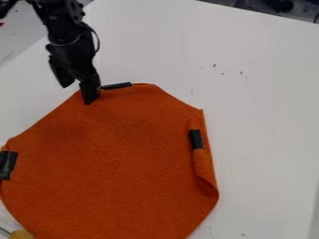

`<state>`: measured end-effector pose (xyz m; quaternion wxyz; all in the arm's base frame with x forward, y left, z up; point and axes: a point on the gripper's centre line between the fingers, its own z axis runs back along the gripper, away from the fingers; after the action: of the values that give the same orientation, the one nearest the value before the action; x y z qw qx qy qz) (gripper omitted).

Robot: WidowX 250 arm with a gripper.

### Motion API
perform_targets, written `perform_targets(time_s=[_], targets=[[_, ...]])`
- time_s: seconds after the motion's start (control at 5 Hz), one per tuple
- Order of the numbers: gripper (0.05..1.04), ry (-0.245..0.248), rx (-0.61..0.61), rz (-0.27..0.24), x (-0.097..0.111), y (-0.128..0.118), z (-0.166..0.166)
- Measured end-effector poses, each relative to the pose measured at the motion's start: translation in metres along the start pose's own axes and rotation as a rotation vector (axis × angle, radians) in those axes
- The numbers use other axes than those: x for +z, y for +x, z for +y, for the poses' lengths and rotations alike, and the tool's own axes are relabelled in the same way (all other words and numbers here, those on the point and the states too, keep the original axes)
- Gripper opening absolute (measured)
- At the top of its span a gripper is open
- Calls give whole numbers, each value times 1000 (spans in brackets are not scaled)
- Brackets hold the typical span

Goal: Folds the cloth from top left corner

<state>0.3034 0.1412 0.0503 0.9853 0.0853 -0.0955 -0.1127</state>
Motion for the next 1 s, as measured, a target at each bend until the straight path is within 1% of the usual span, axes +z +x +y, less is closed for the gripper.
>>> perform_targets(time_s=[0.2,0.4,0.6,0.8,1.0], targets=[[1000,-19,-60,-11,-10,25,4],[1000,-26,-122,-24,-17,46,5],[1000,-19,-165,-41,-22,61,8],[1000,-32,-186,-45,-32,70,8],[1000,-67,-188,-33,-42,70,4]])
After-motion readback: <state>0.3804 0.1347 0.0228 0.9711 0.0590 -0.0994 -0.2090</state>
